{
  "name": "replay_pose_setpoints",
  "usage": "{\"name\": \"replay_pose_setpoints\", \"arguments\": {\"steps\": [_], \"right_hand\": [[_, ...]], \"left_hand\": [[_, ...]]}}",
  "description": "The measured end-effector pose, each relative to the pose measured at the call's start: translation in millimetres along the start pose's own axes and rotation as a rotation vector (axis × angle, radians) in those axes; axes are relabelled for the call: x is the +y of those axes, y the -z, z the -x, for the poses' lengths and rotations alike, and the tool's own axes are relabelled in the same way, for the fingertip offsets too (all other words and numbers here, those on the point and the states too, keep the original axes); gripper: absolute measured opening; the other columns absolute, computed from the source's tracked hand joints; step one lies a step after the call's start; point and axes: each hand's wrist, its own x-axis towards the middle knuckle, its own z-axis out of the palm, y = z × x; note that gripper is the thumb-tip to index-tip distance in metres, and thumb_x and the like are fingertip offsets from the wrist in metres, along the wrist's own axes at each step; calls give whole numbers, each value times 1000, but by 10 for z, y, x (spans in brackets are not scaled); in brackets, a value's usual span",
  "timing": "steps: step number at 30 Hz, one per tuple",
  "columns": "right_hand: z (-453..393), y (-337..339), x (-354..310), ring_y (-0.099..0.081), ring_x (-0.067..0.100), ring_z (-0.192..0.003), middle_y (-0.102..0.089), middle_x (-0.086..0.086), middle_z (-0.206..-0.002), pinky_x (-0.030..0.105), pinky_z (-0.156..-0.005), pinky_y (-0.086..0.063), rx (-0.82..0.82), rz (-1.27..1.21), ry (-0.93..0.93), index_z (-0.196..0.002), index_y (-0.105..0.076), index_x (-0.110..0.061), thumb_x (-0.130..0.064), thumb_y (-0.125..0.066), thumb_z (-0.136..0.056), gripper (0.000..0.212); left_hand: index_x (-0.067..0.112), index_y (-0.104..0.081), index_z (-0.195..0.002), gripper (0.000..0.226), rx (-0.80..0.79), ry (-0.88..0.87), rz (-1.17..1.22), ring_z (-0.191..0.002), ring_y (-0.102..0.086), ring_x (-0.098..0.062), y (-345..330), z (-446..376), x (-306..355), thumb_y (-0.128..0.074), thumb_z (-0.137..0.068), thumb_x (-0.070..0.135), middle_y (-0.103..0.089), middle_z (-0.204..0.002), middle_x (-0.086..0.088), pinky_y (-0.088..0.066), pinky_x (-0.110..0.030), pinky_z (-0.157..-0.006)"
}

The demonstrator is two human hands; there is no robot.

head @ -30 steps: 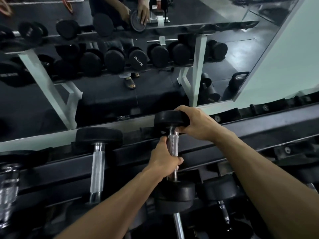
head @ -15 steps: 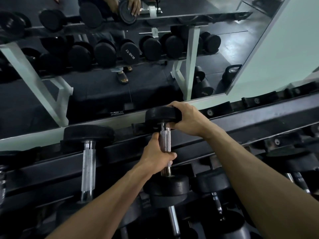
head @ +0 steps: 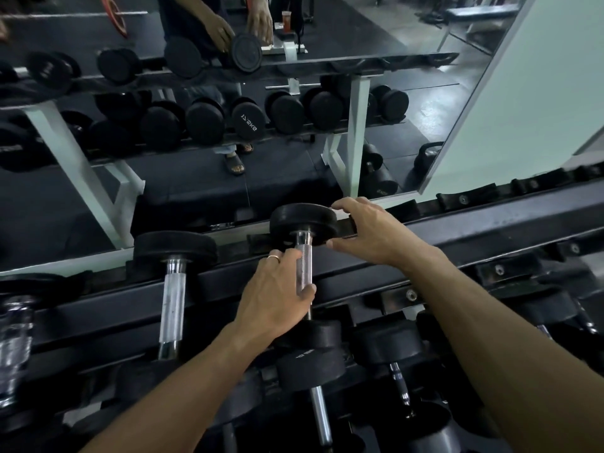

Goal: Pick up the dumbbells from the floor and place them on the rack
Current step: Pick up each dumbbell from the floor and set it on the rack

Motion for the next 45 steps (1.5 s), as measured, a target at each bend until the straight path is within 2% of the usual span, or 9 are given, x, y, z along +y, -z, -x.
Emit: {"name": "replay_pose_setpoints", "arguments": {"steps": [6,10,18,22,28,36,45], "right_hand": [[660,117,-4,-49,26,-124,-44,4,-139,39,-99,-44,-25,93,-20,-143,-36,-27,-47,-68,-83,71],[1133,98,36,-48,26,-126,-42,5,-140,40,-100,-44,-56,158,-53,-143,-35,-26,-48,-66,-84,70],[2313,-246,123,-42,30,-130,-43,8,-138,45,-103,-41,-82,246,-242,-143,-35,-23,-45,-60,-88,64],[3013,-484,111,-46,31,-125,-46,8,-133,46,-102,-42,-83,264,-366,-140,-38,-21,-45,-58,-88,61],[4036,-943,44,-45,31,-124,-47,8,-132,46,-100,-43,-121,222,-544,-138,-40,-21,-44,-56,-90,56],[5510,-1784,222,-47,30,-122,-47,7,-131,45,-98,-44,-131,96,-745,-137,-42,-22,-44,-57,-88,56],[7043,-3399,910,-50,30,-119,-50,7,-126,41,-96,-45,-199,-85,-809,-138,-42,-21,-44,-61,-86,60]], "left_hand": [[22,-42,-136,54,30,-169,-154,-124,-43,-20,28,434,299,-56,-90,47,-47,-131,-1,-48,-34,-92],[21,-44,-137,55,28,-260,-191,-127,-42,-19,-56,730,461,-54,-91,49,-45,-136,-1,-45,-34,-98],[16,-60,-116,43,-21,-588,-457,-109,-56,-25,-477,1468,530,-60,-85,45,-63,-111,-7,-47,-37,-91],[19,-52,-120,41,-104,-716,-438,-113,-51,-23,-773,1979,454,-53,-90,46,-57,-117,-3,-40,-36,-97],[18,-46,-123,41,-312,-796,-489,-118,-47,-23,-1273,2708,319,-41,-96,49,-51,-126,-4,-37,-36,-100],[21,-41,-135,51,-560,-809,-458,-118,-50,-21,-2143,3680,305,-41,-95,52,-47,-132,-2,-41,-35,-96],[22,-42,-134,49,-722,-798,-505,-114,-52,-19,-3840,5039,61,-44,-95,51,-50,-127,0,-44,-34,-91]]}}
